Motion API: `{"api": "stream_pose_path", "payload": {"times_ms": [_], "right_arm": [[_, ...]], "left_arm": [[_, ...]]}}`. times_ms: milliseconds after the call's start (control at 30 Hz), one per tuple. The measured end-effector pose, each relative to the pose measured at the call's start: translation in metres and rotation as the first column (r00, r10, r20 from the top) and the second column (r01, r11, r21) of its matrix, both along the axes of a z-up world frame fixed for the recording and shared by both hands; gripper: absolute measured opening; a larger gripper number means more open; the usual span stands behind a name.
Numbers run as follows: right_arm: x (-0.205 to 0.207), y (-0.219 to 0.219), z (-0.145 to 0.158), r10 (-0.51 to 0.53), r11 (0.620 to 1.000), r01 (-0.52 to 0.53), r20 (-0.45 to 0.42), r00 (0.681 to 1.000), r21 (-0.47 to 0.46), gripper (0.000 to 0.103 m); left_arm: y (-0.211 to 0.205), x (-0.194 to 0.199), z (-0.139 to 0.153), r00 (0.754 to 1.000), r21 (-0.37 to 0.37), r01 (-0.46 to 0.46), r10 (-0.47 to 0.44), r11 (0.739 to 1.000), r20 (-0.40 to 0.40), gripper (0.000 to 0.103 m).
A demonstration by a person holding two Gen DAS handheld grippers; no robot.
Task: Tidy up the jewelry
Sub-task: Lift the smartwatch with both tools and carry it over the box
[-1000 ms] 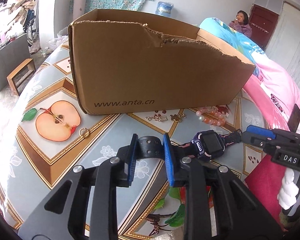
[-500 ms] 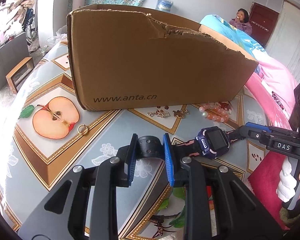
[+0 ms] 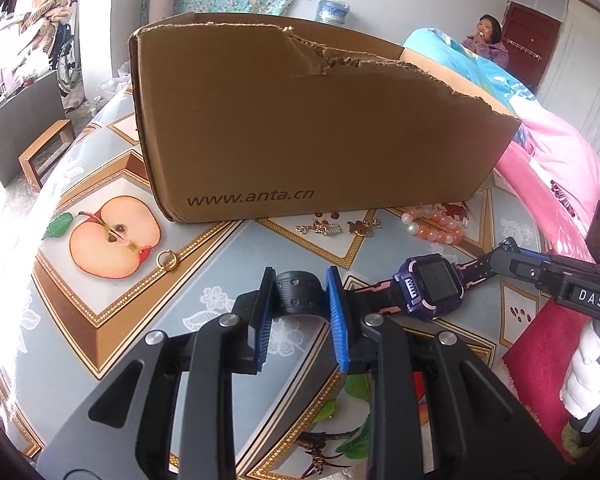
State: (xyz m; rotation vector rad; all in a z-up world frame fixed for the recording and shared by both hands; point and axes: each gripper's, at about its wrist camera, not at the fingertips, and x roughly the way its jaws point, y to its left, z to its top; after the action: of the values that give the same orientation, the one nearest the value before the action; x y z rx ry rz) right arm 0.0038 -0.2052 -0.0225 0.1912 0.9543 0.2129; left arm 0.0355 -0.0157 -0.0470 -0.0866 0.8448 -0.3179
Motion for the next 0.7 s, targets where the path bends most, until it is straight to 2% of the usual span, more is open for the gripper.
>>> {"api": "stream_pose_path", "payload": {"times_ms": [67,167,300,467,700], "right_arm": [[0.001,0.003,-0.005,-0.01,1.0,0.01,-0.005,1.0,-0.023,0.02],[0.002,0.005,-0.006,-0.036,0.999,0.036,-0.002,0.999,-0.025,0.012],[0.001,0.005,0.0,-0.037,0.998,0.038,0.024,0.999,-0.039,0.008],[-0.003,0.013,0.011,-0.03,0.997,0.034,0.066,0.997,-0.065,0.007],[-0.012,0.015,0.029,-0.017,0.999,0.022,0.101,0.995,-0.047,0.006]], "left_arm": [[0.0,0.0,0.0,1.0,0.002,0.0,0.0,1.0,0.002,0.024],[0.0,0.0,0.0,1.0,0.004,-0.001,0.001,1.0,0.003,0.024],[-0.001,0.0,-0.001,1.0,0.013,0.0,0.0,1.0,0.007,0.024],[-0.001,-0.001,0.002,1.0,0.022,0.006,-0.007,1.0,0.008,0.024],[-0.004,-0.01,0.022,0.997,0.027,0.04,-0.042,0.999,0.065,0.021]]}}
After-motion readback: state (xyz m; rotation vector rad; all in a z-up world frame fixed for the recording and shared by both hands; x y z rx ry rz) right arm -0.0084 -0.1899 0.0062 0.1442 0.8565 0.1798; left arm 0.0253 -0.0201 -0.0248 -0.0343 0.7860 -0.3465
